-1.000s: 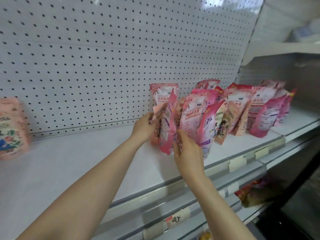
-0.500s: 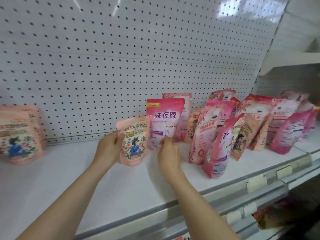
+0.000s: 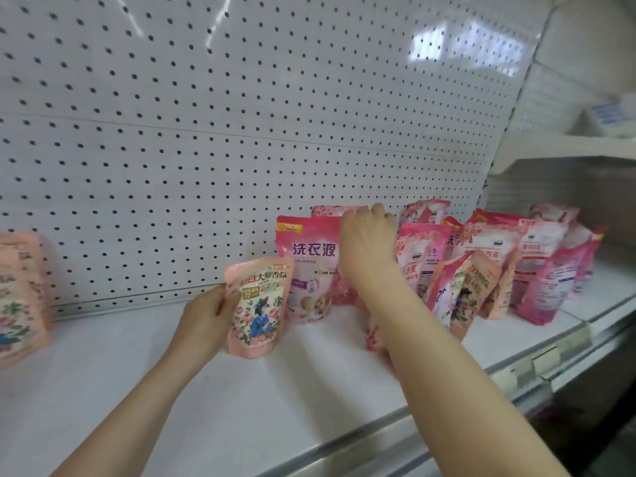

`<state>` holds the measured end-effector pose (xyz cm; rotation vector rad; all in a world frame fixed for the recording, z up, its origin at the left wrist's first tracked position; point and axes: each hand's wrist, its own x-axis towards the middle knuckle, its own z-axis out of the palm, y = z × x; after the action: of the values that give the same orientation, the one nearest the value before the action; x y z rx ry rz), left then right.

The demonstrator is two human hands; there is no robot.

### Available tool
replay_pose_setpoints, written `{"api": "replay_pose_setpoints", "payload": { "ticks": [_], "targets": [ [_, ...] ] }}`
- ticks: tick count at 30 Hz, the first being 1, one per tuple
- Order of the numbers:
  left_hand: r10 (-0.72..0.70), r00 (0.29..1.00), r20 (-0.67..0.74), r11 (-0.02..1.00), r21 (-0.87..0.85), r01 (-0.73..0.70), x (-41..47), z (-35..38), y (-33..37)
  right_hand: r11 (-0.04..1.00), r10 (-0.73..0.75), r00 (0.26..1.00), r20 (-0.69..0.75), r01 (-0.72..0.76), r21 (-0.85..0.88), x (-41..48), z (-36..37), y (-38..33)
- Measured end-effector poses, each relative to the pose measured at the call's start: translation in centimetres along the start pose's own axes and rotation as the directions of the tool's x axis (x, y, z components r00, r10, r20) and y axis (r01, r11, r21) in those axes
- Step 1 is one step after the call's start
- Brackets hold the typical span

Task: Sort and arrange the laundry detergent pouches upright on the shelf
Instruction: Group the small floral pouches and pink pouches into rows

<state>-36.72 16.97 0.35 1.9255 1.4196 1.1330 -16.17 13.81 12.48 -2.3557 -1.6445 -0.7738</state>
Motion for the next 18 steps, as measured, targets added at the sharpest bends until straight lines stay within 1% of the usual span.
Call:
{"api": "replay_pose_setpoints", "payload": {
  "ticks": [1,2,4,6,7,8,9,10,11,12,13,14,15,16,17,18],
  "targets": [
    [0.000,1.000,0.020,1.000,0.007,0.000,0.0,0.0,0.0,0.999,0.007,0.999,0.035,-0.006,-0.049,0.4,-1.2,0.8],
    [0.001,0.999,0.048,1.000,0.022,-0.002,-0.1,0.0,-0.1,0.997,0.018,0.999,0.038,-0.015,-0.076,0.6,-2.2,1.7],
    [-0.005,0.993,0.116,0.999,0.042,0.000,-0.3,0.4,-0.2,0.997,0.035,0.998,-0.048,-0.038,-0.066,0.1,-2.9,3.9],
    [-0.028,0.992,0.126,0.999,0.026,0.025,-0.4,1.0,-0.3,0.998,0.053,0.981,-0.187,-0.046,0.041,-1.3,-1.7,6.0],
    [-0.048,0.995,0.091,0.999,0.015,0.046,-0.5,1.1,0.0,0.992,0.075,0.965,-0.251,-0.046,0.120,-2.2,-0.7,6.8],
    [-0.050,0.999,0.020,0.999,0.018,0.050,-0.7,1.2,0.4,0.979,0.097,0.945,-0.311,-0.035,0.199,-3.1,0.3,7.7],
    [-0.006,0.997,-0.079,0.999,0.038,0.009,-0.9,1.3,1.0,0.962,0.121,0.924,-0.362,-0.019,0.272,-4.1,1.3,8.5],
    [0.104,0.976,-0.193,0.993,0.070,-0.092,-1.5,1.3,2.0,0.938,0.150,0.907,-0.394,-0.005,0.347,-4.9,2.1,9.2],
    [0.254,0.918,-0.305,0.967,0.112,-0.230,-2.1,1.4,3.2,0.900,0.191,0.899,-0.394,0.000,0.436,-5.8,2.8,9.7],
    [0.393,0.833,-0.389,0.919,0.155,-0.361,-2.8,1.7,4.7,0.844,0.244,0.898,-0.366,-0.011,0.536,-6.6,3.4,10.0],
    [0.504,0.749,-0.430,0.861,0.191,-0.470,-3.4,2.2,6.2,0.773,0.300,0.893,-0.334,-0.022,0.634,-7.3,3.8,10.2],
    [0.584,0.694,-0.421,0.807,0.216,-0.549,-3.7,3.2,7.3,0.699,0.353,0.879,-0.320,-0.020,0.715,-8.0,4.1,10.2],
    [0.621,0.694,-0.365,0.781,0.207,-0.589,-3.8,4.5,8.4,0.633,0.402,0.857,-0.322,-0.006,0.774,-8.7,4.3,10.2],
    [0.604,0.752,-0.262,0.796,0.155,-0.585,-3.6,6.1,9.4,0.570,0.454,0.832,-0.320,0.005,0.822,-9.3,4.5,10.2],
    [0.539,0.833,-0.122,0.842,0.084,-0.533,-3.4,7.7,10.3,0.504,0.508,0.807,-0.300,0.004,0.864,-9.8,4.7,10.2],
    [0.455,0.890,0.013,0.890,0.031,-0.455,-3.1,9.3,11.1,0.436,0.559,0.785,-0.268,-0.003,0.900,-10.3,5.0,10.1]
  ]
}}
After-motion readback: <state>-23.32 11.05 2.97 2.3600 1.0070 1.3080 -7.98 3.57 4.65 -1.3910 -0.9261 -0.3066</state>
